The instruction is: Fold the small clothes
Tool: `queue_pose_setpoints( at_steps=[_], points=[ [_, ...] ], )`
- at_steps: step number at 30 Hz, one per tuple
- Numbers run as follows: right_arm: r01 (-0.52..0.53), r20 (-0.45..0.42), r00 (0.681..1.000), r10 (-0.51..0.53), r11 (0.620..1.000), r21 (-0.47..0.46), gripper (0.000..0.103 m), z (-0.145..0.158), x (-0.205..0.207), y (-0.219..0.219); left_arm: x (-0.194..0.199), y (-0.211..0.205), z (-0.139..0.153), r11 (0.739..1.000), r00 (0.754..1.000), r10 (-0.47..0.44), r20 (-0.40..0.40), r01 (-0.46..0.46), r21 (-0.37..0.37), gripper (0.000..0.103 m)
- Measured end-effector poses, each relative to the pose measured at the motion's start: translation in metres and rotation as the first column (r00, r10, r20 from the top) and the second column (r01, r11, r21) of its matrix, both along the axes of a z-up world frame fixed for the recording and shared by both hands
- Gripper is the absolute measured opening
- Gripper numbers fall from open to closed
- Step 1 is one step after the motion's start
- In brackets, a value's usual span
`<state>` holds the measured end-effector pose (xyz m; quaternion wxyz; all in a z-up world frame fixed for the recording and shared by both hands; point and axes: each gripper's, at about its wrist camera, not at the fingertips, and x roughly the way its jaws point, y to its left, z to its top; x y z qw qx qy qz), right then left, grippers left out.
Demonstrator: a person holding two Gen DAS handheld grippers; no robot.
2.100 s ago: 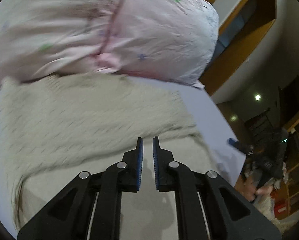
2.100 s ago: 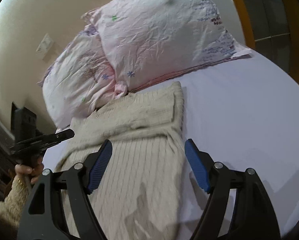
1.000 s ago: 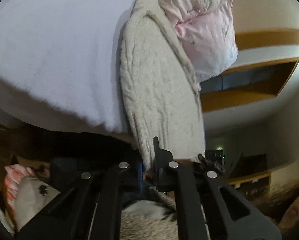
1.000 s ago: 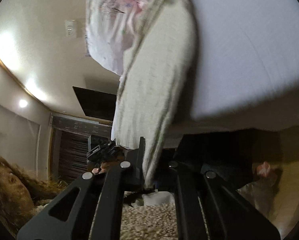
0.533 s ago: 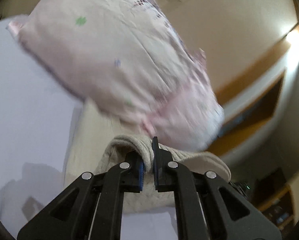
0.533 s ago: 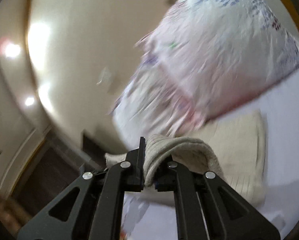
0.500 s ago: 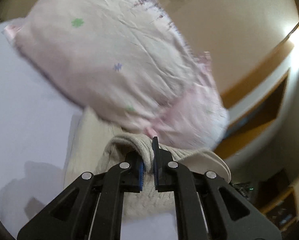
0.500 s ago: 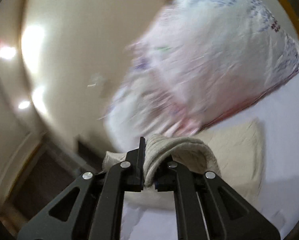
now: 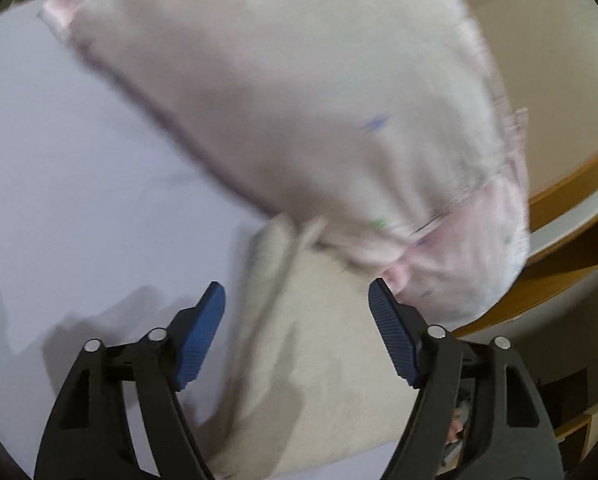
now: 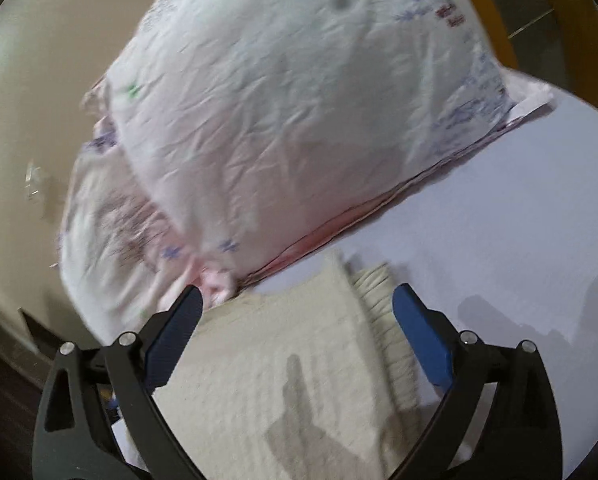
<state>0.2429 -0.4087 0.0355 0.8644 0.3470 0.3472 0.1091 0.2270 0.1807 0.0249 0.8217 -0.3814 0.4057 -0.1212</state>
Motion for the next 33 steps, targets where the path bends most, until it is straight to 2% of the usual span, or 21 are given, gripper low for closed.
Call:
queue_pose_setpoints(
  at_steps=[2, 6, 8, 10, 11, 13, 14, 16, 19, 20, 23, 25, 26, 27, 28, 29, 30, 31, 32, 33],
  points=[
    [-0.065, -0.016, 0.998, 0.065, 0.998, 0.024, 0.096, -0.007, -0.003, 0.01, 0.0, -0.002, -0.018, 0.999, 0.998, -0.033, -0.062, 0.032, -0.016, 0.063],
    [-0.126, -0.04, 0.991, 0.127, 0.992, 0.026, 0.096, -0.016, -0.005, 0.026, -0.006, -0.016, -0.036, 0.993, 0.992, -0.088, -0.09, 0.081, -0.082, 0.061],
    [-0.135, -0.042, 0.99, 0.136, 0.99, 0.028, 0.096, -0.019, -0.005, 0.029, -0.01, -0.024, -0.039, 0.996, 0.995, -0.083, -0.064, 0.08, -0.036, 0.057],
    [-0.14, -0.04, 0.989, 0.141, 0.989, 0.039, 0.096, -0.021, -0.011, 0.024, -0.009, -0.03, -0.039, 0.998, 0.997, -0.064, -0.051, 0.064, -0.012, 0.048],
    [-0.141, -0.039, 0.989, 0.143, 0.989, 0.044, 0.096, -0.022, -0.015, 0.021, -0.009, -0.035, -0.043, 0.998, 0.996, -0.057, -0.069, 0.056, -0.022, 0.027],
    [-0.142, -0.035, 0.989, 0.144, 0.988, 0.058, 0.096, -0.023, -0.02, 0.015, -0.009, -0.035, -0.047, 0.999, 0.995, -0.033, -0.091, 0.028, -0.046, 0.021],
    [-0.139, -0.033, 0.989, 0.141, 0.988, 0.064, 0.096, -0.023, -0.021, 0.013, -0.01, -0.037, -0.041, 0.999, 0.995, -0.022, -0.093, 0.017, -0.046, 0.018],
    [-0.124, -0.019, 0.992, 0.126, 0.989, 0.076, 0.096, -0.021, -0.03, 0.001, -0.014, -0.042, -0.023, 0.993, 0.999, -0.025, -0.044, 0.02, -0.113, 0.015],
    [-0.073, 0.02, 0.997, 0.071, 0.995, 0.068, 0.096, -0.014, -0.048, -0.026, -0.018, -0.075, 0.025, 0.983, 0.994, -0.086, 0.067, 0.095, -0.156, 0.014],
    [-0.051, 0.032, 0.998, 0.049, 0.997, 0.058, 0.096, -0.012, -0.054, -0.034, -0.016, -0.101, 0.046, 0.973, 0.984, -0.132, 0.122, 0.152, -0.175, 0.014],
    [0.022, 0.068, 0.997, -0.024, 0.999, 0.034, 0.096, -0.004, -0.071, -0.055, -0.005, -0.176, 0.068, 0.93, 0.951, -0.247, 0.185, 0.287, -0.23, 0.015],
    [0.052, 0.066, 0.996, -0.055, 0.998, 0.041, 0.096, -0.003, -0.077, -0.066, 0.013, -0.252, 0.06, 0.87, 0.916, -0.358, 0.178, 0.397, -0.292, 0.017],
    [0.06, 0.061, 0.996, -0.063, 0.997, 0.043, 0.096, -0.003, -0.078, -0.069, 0.02, -0.277, 0.053, 0.845, 0.9, -0.404, 0.163, 0.435, -0.31, 0.022],
    [0.069, 0.053, 0.996, -0.071, 0.997, 0.033, 0.096, -0.002, -0.079, -0.072, 0.032, -0.316, 0.036, 0.788, 0.862, -0.495, 0.113, 0.5, -0.359, 0.022],
    [0.072, 0.049, 0.996, -0.072, 0.997, 0.021, 0.096, -0.002, -0.08, -0.074, 0.039, -0.342, 0.018, 0.719, 0.82, -0.567, 0.075, 0.537, -0.441, 0.022],
    [0.07, 0.046, 0.996, -0.07, 0.997, 0.011, 0.096, 0.0, -0.081, -0.077, 0.04, -0.357, 0.005, 0.666, 0.788, -0.614, 0.042, 0.546, -0.509, 0.022],
    [0.063, 0.041, 0.997, -0.063, 0.998, 0.004, 0.096, 0.002, -0.081, -0.079, 0.039, -0.357, 0.003, 0.657, 0.783, -0.621, 0.037, 0.546, -0.52, 0.022],
    [0.046, 0.034, 0.998, -0.045, 0.999, -0.002, 0.096, 0.005, -0.08, -0.084, 0.035, -0.35, 0.007, 0.662, 0.787, -0.613, 0.069, 0.559, -0.499, 0.022],
    [0.029, 0.029, 0.999, -0.029, 1.0, -0.002, 0.096, 0.006, -0.078, -0.085, 0.034, -0.34, 0.014, 0.677, 0.795, -0.598, 0.103, 0.569, -0.467, 0.022],
    [0.005, 0.018, 1.0, -0.005, 1.0, 0.006, 0.098, 0.007, -0.072, -0.087, 0.031, -0.316, 0.026, 0.723, 0.82, -0.553, 0.149, 0.561, -0.404, 0.029]
  ],
)
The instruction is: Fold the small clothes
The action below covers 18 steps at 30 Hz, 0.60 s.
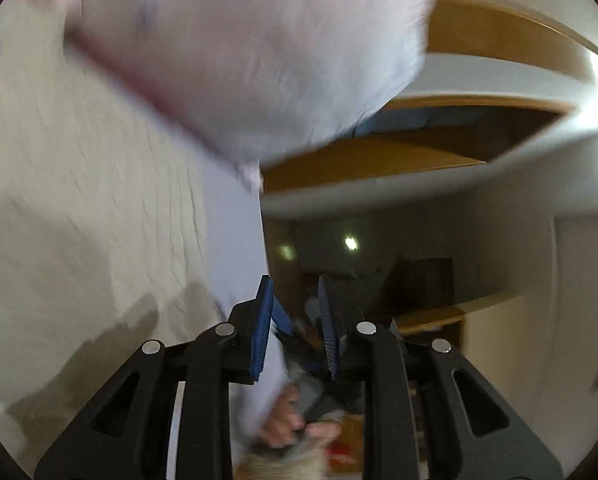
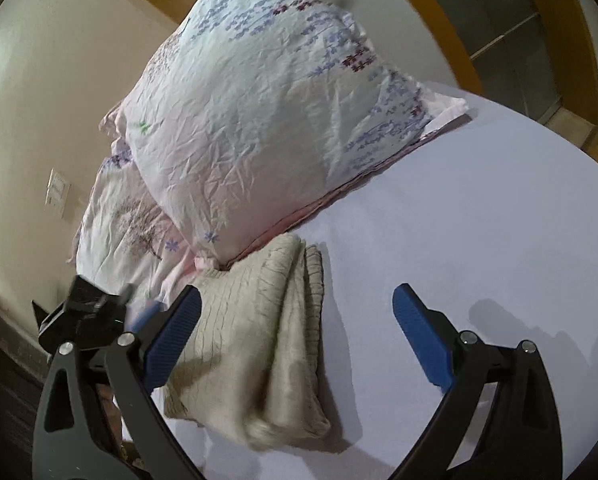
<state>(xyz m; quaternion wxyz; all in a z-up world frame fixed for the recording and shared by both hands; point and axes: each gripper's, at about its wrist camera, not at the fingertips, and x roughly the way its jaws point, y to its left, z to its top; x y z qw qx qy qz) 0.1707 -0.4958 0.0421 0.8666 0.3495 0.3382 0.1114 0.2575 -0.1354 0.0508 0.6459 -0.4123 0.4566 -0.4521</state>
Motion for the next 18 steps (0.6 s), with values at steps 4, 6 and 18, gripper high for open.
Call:
queue_pose_setpoints(
  at_steps=[4, 6, 18],
  points=[
    [-0.155, -0.115, 0.98, 0.164, 0.984, 0.084, 0.098, -0.016, 0.038, 0.014, -0.01, 0.079, 0.015, 0.939, 0.969, 0.206, 0.137, -0.236, 0.251, 0.063],
    [-0.216, -0.177, 0.957, 0.229, 0.972, 0.091, 0.098, -0.026, 0.058, 0.026, -0.015, 0.099, 0.004, 0.899, 0.964, 0.224, 0.143, -0.261, 0.352, 0.066],
    [-0.312, -0.263, 0.906, 0.331, 0.943, 0.114, 0.057, -0.05, 0.094, 0.066, -0.014, 0.078, -0.055, 0.888, 0.986, 0.157, 0.048, -0.163, 0.431, 0.08]
  ],
)
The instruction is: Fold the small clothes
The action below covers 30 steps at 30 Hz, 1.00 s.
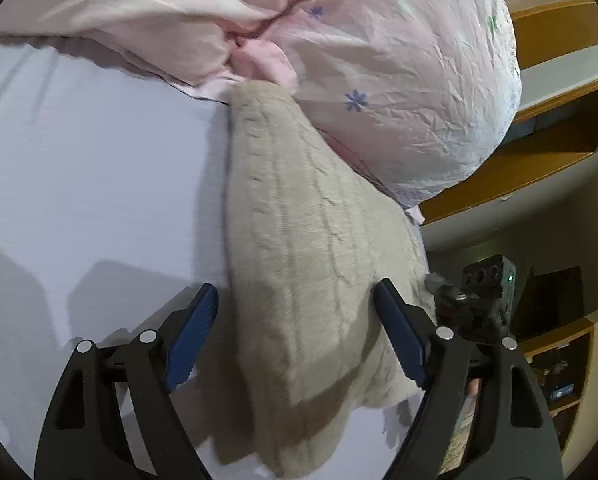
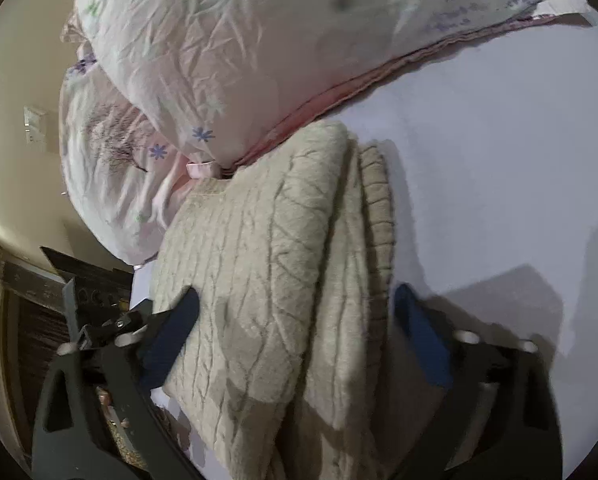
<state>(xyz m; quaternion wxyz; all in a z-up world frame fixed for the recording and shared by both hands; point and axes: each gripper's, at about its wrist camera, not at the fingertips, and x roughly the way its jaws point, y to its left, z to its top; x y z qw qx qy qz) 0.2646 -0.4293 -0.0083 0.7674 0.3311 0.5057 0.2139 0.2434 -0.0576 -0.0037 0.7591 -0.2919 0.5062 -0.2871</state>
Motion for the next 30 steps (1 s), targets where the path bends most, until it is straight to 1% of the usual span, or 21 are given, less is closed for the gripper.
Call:
queue_pose_setpoints(
  at_steps=[1, 2, 4, 5, 7, 9, 10, 11, 13, 14, 15, 16, 17, 18, 20, 21, 23, 25, 26, 28, 30],
  points=[
    [0.015, 0.001, 1.0, -0.015, 1.0, 0.004, 0.05, -0.003, -0.001, 0.001, 0.002, -0.004, -0.006, 0.999, 1.0, -0.009, -0.016, 0.008, -0.043, 0.077],
    [0.023, 0.001, 1.0, -0.023, 0.999, 0.049, 0.04, -0.006, -0.003, 0.0, 0.002, -0.006, -0.006, 0.999, 1.0, 0.006, -0.002, -0.006, -0.037, 0.07],
    [0.051, 0.0, 0.999, -0.051, 0.993, 0.108, 0.036, -0.008, -0.008, -0.002, 0.001, -0.002, -0.006, 0.999, 1.0, 0.001, 0.019, -0.001, -0.044, 0.056],
    [0.051, 0.014, 0.999, -0.053, 0.992, 0.116, 0.034, -0.005, -0.012, 0.002, -0.002, 0.006, -0.006, 0.997, 1.0, -0.008, 0.019, 0.01, -0.073, 0.047],
    [0.015, 0.044, 0.999, -0.021, 0.991, 0.136, 0.032, 0.005, -0.017, 0.013, -0.009, 0.02, 0.001, 0.995, 0.999, -0.022, 0.031, 0.025, -0.101, 0.044],
    [-0.062, 0.089, 0.995, 0.048, 0.985, 0.159, 0.031, 0.016, -0.021, 0.035, -0.025, 0.045, 0.019, 0.997, 0.995, -0.02, 0.101, 0.027, -0.068, 0.043],
    [-0.088, 0.103, 0.992, 0.072, 0.984, 0.156, 0.031, 0.019, -0.022, 0.045, -0.034, 0.061, 0.029, 0.999, 0.989, -0.014, 0.146, 0.02, -0.038, 0.044],
    [-0.116, 0.117, 0.988, 0.099, 0.983, 0.144, 0.031, 0.022, -0.021, 0.06, -0.035, 0.066, 0.033, 1.0, 0.986, -0.009, 0.164, 0.011, -0.013, 0.046],
    [-0.155, 0.12, 0.982, 0.149, 0.987, 0.048, 0.035, 0.021, -0.016, 0.09, -0.039, 0.078, 0.044, 0.989, 0.977, 0.013, 0.213, -0.044, 0.143, 0.053],
    [-0.154, 0.105, 0.982, 0.159, 0.987, -0.049, 0.041, 0.019, -0.012, 0.103, -0.041, 0.082, 0.047, 0.969, 0.97, 0.031, 0.241, -0.088, 0.229, 0.053],
    [-0.133, 0.094, 0.985, 0.146, 0.982, -0.131, 0.051, 0.019, -0.012, 0.109, -0.044, 0.089, 0.051, 0.938, 0.96, 0.053, 0.274, -0.142, 0.315, 0.053],
    [-0.074, 0.117, 0.988, 0.098, 0.978, -0.197, 0.054, 0.023, -0.016, 0.109, -0.051, 0.095, 0.056, 0.906, 0.945, 0.072, 0.319, -0.196, 0.376, 0.053],
    [-0.03, 0.149, 0.987, 0.061, 0.979, -0.201, 0.054, 0.028, -0.022, 0.105, -0.06, 0.101, 0.062, 0.88, 0.929, 0.08, 0.361, -0.236, 0.411, 0.057],
    [0.022, 0.193, 0.981, 0.017, 0.98, -0.197, 0.055, 0.037, -0.031, 0.099, -0.071, 0.106, 0.069, 0.857, 0.911, 0.086, 0.404, -0.274, 0.437, 0.066],
    [0.057, 0.267, 0.964, -0.017, 0.988, -0.142, 0.054, 0.055, -0.047, 0.087, -0.09, 0.111, 0.079, 0.831, 0.886, 0.101, 0.453, -0.326, 0.452, 0.073],
    [0.041, 0.274, 0.962, -0.004, 0.991, -0.128, 0.053, 0.061, -0.052, 0.088, -0.095, 0.113, 0.08, 0.828, 0.88, 0.104, 0.463, -0.335, 0.45, 0.074],
    [0.01, 0.244, 0.969, 0.03, 0.987, -0.159, 0.052, 0.062, -0.051, 0.096, -0.106, 0.111, 0.078, 0.837, 0.877, 0.102, 0.47, -0.331, 0.436, 0.076],
    [-0.035, 0.19, 0.979, 0.068, 0.985, -0.171, 0.033, 0.048, -0.044, 0.102, -0.12, 0.109, 0.073, 0.85, 0.881, 0.107, 0.462, -0.322, 0.417, 0.078],
    [-0.043, 0.173, 0.982, 0.075, 0.982, -0.182, 0.015, 0.04, -0.042, 0.107, -0.127, 0.109, 0.071, 0.856, 0.883, 0.107, 0.456, -0.315, 0.41, 0.081],
    [0.008, 0.182, 0.983, 0.028, 0.982, -0.19, 0.013, 0.032, -0.042, 0.104, -0.139, 0.1, 0.064, 0.861, 0.888, 0.103, 0.449, -0.305, 0.406, 0.083],
    [0.086, 0.146, 0.987, -0.064, 0.985, -0.151, 0.011, 0.026, -0.032, 0.087, -0.15, 0.096, 0.057, 0.848, 0.884, 0.097, 0.457, -0.314, 0.427, 0.089]
  ],
)
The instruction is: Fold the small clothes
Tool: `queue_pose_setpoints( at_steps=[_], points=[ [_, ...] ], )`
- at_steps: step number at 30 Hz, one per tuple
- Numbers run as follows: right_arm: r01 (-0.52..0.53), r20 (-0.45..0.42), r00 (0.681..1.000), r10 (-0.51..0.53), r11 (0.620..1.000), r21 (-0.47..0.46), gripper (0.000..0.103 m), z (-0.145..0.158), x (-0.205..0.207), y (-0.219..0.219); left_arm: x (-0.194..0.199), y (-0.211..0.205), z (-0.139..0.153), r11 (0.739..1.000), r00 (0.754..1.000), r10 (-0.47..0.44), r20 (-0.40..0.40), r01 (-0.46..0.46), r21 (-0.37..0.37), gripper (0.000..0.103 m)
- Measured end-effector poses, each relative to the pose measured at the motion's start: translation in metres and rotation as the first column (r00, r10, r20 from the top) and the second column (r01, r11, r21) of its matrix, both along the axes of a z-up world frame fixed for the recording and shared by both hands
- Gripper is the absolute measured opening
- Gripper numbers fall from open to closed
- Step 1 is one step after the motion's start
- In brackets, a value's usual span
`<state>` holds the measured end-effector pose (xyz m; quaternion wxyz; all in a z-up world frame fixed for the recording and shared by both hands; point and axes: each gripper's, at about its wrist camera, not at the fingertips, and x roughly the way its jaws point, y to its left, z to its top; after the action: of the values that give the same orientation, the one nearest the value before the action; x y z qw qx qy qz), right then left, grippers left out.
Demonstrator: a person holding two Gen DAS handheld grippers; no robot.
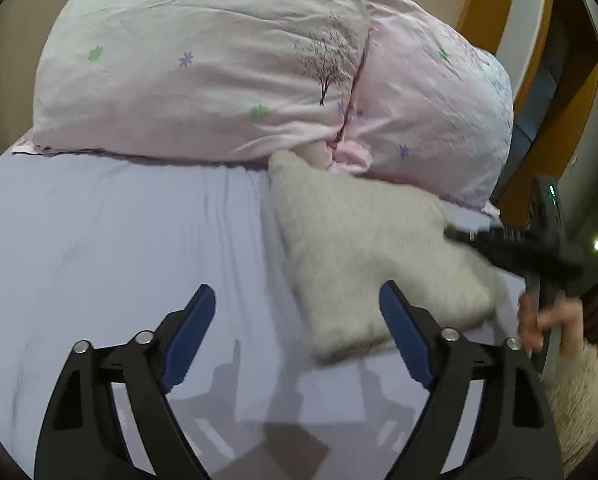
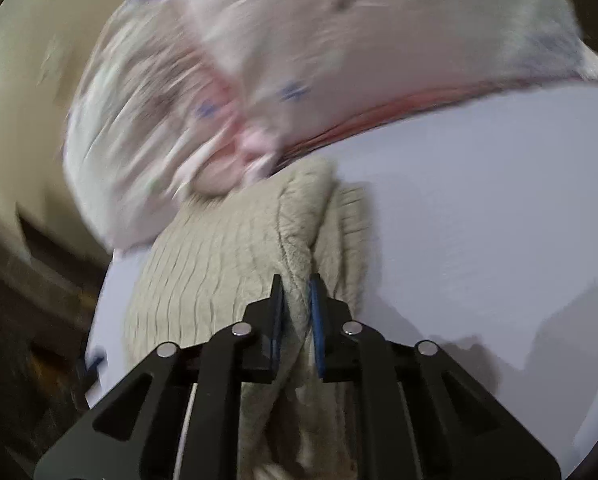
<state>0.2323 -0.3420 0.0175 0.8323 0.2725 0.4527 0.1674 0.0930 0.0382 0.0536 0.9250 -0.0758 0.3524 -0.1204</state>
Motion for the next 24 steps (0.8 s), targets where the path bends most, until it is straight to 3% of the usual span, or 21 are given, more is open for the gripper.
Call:
queue_pose_setpoints(
  at_steps=[2, 5, 7, 8, 9, 12, 15, 20, 24],
  points=[
    [0.036, -0.027, 0.999, -0.036, 0.999, 0.001, 0.012, -0.003, 0.005, -0.007, -0.009, -0.006, -0.006, 0.999, 1.0, 0.01, 0.008, -0.01, 0.031, 0.092],
    [0.024, 0.016, 1.0, -0.022, 0.996, -0.083, 0.019, 0.014, -0.009, 0.002, -0.015, -0.015, -0.014, 0.996, 1.0, 0.018, -0.006, -0.018, 0.083, 0.098],
    [0.052, 0.06, 0.997, -0.043, 0.986, -0.16, 0.043, 0.033, -0.031, 0.004, -0.016, -0.024, -0.018, 0.983, 0.998, 0.063, -0.018, -0.059, 0.176, 0.102],
    [0.078, 0.082, 0.995, -0.063, 0.976, -0.202, 0.081, 0.039, -0.045, 0.003, -0.017, -0.027, -0.02, 0.975, 0.996, 0.082, -0.022, -0.076, 0.209, 0.102],
    [0.099, 0.109, 0.991, -0.076, 0.969, -0.224, 0.101, 0.044, -0.057, 0.002, -0.017, -0.032, -0.022, 0.965, 0.995, 0.099, -0.033, -0.088, 0.248, 0.102],
    [0.137, 0.181, 0.98, -0.079, 0.931, -0.339, 0.101, 0.051, -0.102, 0.006, -0.013, -0.04, -0.028, 0.967, 0.994, 0.079, -0.082, -0.056, 0.247, 0.102],
    [0.062, 0.082, 0.996, -0.026, 0.885, -0.462, 0.101, 0.03, -0.123, 0.024, -0.009, -0.049, -0.034, 0.958, 0.987, 0.095, -0.125, -0.057, 0.281, 0.102],
    [-0.008, 0.035, 0.999, 0.033, 0.833, -0.553, 0.101, 0.004, -0.133, 0.058, -0.012, -0.065, -0.05, 0.935, 0.982, 0.097, -0.164, -0.034, 0.352, 0.102],
    [-0.013, 0.05, 0.997, 0.052, 0.816, -0.578, 0.101, 0.0, -0.132, 0.076, -0.009, -0.061, -0.054, 0.944, 0.979, 0.112, -0.168, -0.053, 0.325, 0.102]
  ],
)
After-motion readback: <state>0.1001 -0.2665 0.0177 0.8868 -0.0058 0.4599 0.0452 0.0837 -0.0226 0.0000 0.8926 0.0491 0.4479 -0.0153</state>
